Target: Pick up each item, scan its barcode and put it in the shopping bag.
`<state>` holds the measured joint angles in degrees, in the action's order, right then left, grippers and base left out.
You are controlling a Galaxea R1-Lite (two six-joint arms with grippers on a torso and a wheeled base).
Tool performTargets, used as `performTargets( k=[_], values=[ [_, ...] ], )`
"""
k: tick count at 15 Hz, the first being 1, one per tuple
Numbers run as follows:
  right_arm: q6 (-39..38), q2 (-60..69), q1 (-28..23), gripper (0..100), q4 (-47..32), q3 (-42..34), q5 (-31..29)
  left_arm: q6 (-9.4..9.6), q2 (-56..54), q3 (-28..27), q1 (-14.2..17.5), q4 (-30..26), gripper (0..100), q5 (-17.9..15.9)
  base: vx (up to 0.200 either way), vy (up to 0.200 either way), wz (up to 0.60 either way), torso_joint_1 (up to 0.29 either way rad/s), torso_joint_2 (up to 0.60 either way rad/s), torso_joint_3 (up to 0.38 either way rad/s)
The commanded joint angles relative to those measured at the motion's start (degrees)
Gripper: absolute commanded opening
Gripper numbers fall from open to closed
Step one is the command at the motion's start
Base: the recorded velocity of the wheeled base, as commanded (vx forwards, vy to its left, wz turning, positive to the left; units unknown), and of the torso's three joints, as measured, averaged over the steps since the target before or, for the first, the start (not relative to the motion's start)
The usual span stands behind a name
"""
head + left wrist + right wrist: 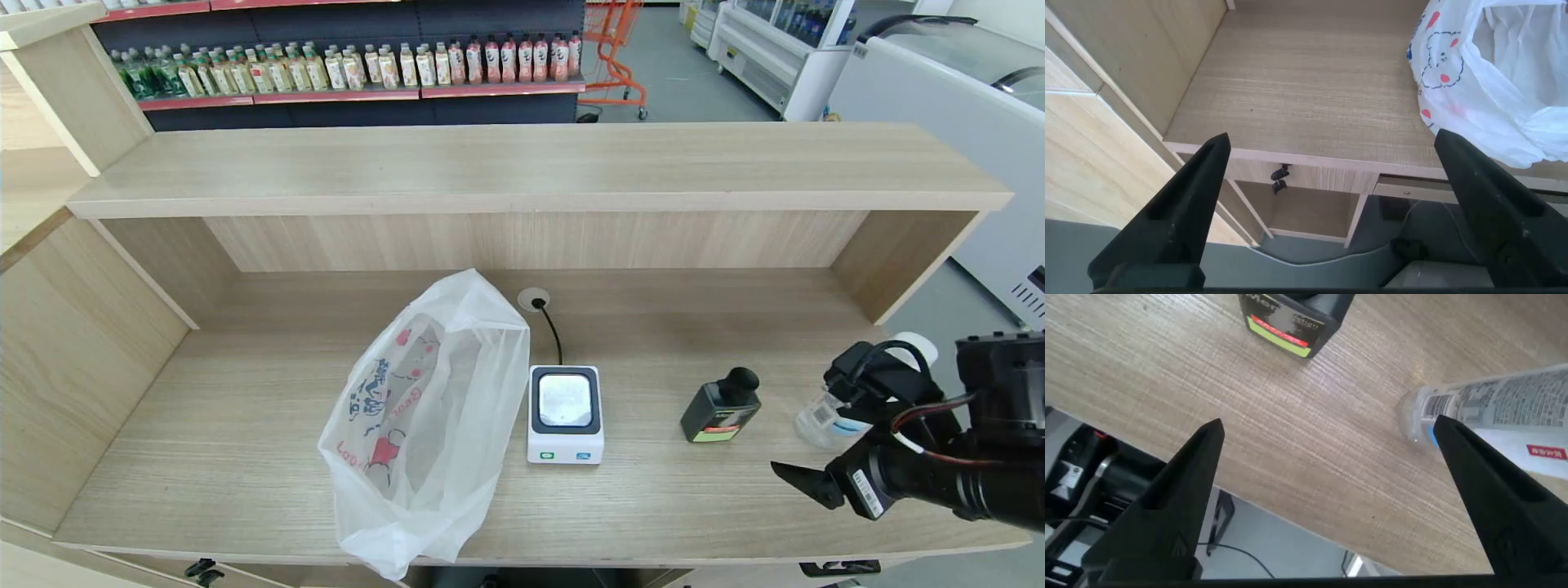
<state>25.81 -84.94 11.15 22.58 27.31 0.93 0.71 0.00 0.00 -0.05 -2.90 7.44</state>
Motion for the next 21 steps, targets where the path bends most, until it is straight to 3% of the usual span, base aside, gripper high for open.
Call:
performTargets(
  k=[1, 19, 21],
  values=[
    [1.00, -5.50, -0.87, 100, 2.47, 0.55, 0.30, 0.00, 0.00, 0.00, -0.04, 0.00, 100, 0.03, 0.000, 0.000, 0.00, 0.000, 0.00, 0.000],
    [0.82, -22.72, 5.28, 100, 12.93, 10.40, 3.03, 0.00, 0.00, 0.00, 0.05, 0.00, 100, 0.03, 0.000, 0.000, 0.00, 0.000, 0.00, 0.000],
    [0.65, -23.43, 6.07, 100, 14.51, 10.49, 6.19, 0.00, 0.00, 0.00, 0.05, 0.00, 100, 0.03, 0.000, 0.000, 0.00, 0.000, 0.00, 0.000]
  ],
)
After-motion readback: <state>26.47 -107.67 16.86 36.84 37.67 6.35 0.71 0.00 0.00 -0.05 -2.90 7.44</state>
